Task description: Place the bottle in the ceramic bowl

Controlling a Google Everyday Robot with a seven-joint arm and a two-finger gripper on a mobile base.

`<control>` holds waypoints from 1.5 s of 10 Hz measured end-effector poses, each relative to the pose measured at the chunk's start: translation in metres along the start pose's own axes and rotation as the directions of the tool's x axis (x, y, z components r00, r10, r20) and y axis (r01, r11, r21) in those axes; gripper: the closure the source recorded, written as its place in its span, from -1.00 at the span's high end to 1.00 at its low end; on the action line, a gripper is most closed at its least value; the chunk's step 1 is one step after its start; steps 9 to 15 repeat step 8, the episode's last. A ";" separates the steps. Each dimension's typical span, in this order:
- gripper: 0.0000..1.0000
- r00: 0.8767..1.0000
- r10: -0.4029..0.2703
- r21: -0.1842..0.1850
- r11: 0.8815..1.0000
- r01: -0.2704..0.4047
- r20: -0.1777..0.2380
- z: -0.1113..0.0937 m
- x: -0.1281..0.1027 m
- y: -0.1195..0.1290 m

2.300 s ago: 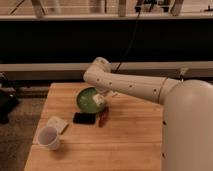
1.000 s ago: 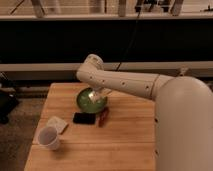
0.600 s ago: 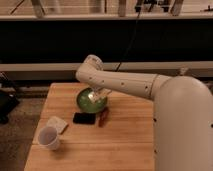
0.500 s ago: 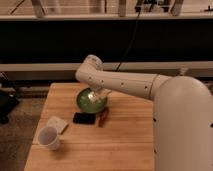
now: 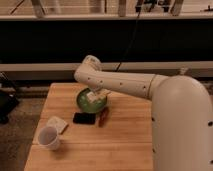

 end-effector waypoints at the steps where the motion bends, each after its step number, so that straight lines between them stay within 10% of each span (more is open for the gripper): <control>1: 0.27 1.000 0.002 -0.002 1.000 -0.002 0.001 0.000 -0.001 0.000; 5: 0.60 1.000 0.007 -0.008 1.000 -0.007 0.003 0.001 -0.002 0.001; 15: 0.60 1.000 0.006 -0.011 1.000 -0.006 0.006 0.000 -0.006 0.000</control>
